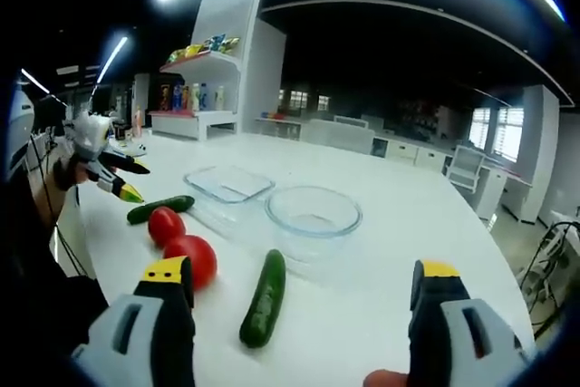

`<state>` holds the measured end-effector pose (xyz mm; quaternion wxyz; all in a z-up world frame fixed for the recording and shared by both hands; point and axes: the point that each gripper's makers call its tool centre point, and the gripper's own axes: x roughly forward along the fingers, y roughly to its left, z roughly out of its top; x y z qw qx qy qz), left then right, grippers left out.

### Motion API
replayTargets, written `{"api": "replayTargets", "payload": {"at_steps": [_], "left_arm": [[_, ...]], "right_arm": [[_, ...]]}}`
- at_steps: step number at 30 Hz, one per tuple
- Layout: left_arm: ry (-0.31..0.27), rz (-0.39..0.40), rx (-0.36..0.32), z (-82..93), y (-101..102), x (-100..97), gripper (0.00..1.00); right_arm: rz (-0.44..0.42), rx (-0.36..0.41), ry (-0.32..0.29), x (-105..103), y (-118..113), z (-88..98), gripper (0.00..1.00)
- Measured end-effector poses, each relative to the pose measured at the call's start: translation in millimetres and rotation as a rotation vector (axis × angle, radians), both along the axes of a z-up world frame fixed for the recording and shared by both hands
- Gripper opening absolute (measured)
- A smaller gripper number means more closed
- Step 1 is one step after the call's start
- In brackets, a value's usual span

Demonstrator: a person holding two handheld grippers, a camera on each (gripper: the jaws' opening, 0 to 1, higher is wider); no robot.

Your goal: Sort the scattered tomatoes and cucumbers on the table and place them into their respective storage containers

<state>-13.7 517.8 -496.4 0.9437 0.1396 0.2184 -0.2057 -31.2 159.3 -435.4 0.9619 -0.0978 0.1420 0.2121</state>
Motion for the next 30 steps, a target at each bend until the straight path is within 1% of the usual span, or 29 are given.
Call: {"api": "replayTargets", "payload": {"at_steps": [7,9,10,14,18,24,30], "left_arm": [[0.041,-0.017,0.002,-22.0,-8,11.1,0.52],[0.048,-0.022,0.008,-29.1,-10,13.8,0.49],[0.047,-0.022,0.009,-30.3,-10,14.9,0.45],[0.073,-0.023,-0.004,-38.3,-14,18.3,0.42],[0.086,-0.029,-0.011,-41.2,-16,19.5,0.35],[0.103,-0.030,-0.027,-43.6,-22,20.7,0.32],[0.107,-0.030,-0.021,-44.4,-23,20.8,0.31]], "right_arm": [[-0.002,-0.002,-0.004,0,-1,2.1,0.95],[0.000,-0.006,-0.004,0,-1,2.1,0.95],[0.002,-0.007,-0.004,-1,-1,1.9,0.95],[0.003,-0.009,-0.002,0,-1,1.6,0.95],[0.001,-0.009,-0.004,0,-2,2.1,0.95],[0.004,-0.009,0.002,0,-1,-0.9,0.95],[0.001,-0.010,0.004,-2,-3,-1.6,0.95]]}}
